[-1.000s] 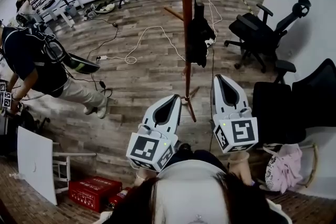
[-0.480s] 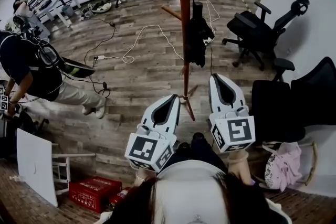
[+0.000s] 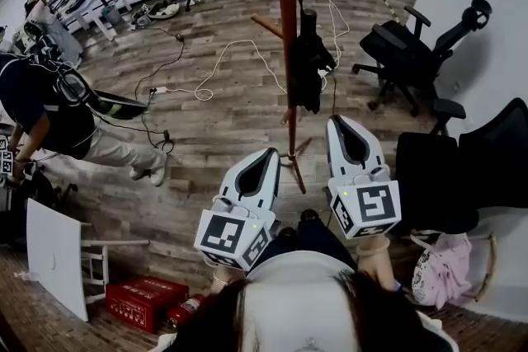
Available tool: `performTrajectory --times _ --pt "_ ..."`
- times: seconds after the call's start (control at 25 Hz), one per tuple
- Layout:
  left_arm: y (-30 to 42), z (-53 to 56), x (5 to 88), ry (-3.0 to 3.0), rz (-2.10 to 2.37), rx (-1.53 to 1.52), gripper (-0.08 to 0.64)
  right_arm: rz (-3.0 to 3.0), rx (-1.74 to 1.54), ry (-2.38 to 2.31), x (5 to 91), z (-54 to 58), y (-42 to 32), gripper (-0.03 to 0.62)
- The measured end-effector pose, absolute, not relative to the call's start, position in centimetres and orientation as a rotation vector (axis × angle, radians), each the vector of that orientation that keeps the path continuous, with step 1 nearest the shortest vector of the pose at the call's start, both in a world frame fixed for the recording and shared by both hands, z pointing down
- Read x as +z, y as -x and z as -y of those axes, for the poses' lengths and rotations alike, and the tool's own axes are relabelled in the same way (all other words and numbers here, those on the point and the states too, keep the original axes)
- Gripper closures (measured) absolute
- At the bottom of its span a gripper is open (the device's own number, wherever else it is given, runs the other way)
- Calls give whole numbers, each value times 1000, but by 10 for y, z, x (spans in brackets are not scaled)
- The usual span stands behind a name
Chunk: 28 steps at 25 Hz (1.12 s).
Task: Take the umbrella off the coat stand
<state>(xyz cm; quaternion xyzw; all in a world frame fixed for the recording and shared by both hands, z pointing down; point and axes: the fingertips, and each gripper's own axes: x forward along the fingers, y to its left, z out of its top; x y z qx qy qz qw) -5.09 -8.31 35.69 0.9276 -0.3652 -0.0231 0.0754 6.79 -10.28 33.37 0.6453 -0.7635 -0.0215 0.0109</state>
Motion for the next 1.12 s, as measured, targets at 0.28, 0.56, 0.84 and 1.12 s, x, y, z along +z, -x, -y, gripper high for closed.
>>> performTrajectory --times 0.28,0.56,0.84,1.12 --pt "43 93 355 -2755 1157 -86 551 2429 -51 -1955 335 118 -76 552" --pt "37 104 353 -2729 1208 -91 551 2464 -36 -1889 337 134 -81 552" --pt "27 110 359 -2698 1247 -81 551 2497 -15 -1841 344 148 -90 551" --pt "27 120 363 -2657 1307 -68 551 2520 14 -1811 351 167 -97 551"
